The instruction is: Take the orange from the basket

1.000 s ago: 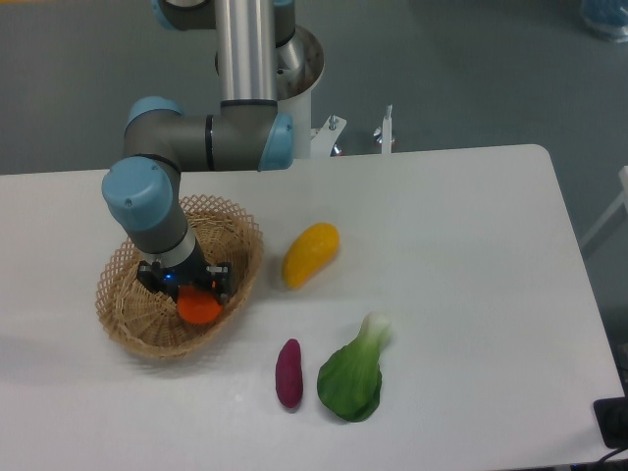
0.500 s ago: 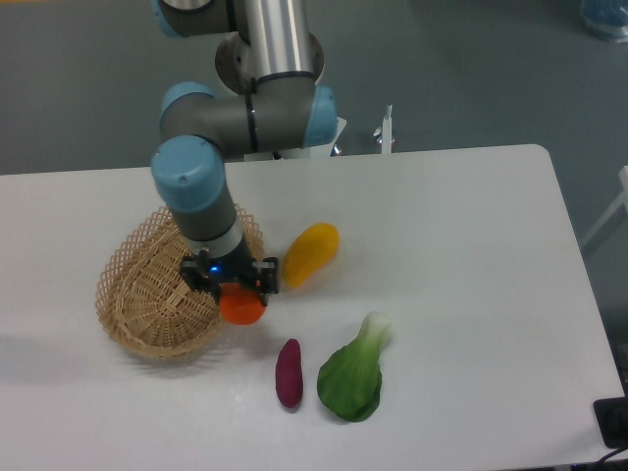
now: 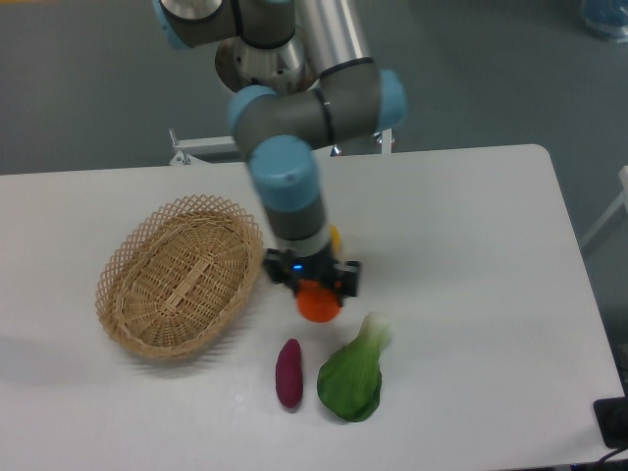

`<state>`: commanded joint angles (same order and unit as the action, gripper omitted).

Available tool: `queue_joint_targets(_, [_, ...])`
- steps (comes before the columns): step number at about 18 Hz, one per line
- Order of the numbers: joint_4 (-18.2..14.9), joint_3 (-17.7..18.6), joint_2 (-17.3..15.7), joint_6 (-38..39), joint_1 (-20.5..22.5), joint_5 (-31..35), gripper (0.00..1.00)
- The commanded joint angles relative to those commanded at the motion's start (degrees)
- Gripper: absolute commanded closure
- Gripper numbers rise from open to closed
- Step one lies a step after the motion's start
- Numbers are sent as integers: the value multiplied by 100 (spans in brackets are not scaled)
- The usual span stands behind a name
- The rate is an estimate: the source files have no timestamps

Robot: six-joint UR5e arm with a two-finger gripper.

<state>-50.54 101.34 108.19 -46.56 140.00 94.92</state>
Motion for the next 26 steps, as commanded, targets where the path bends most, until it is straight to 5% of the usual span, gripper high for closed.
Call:
queue_joint_targets(9, [-70, -711, 527, -1285, 564, -26, 48])
queue_joint_targets(26, [-70, -800, 571, -1400, 713, -53, 47])
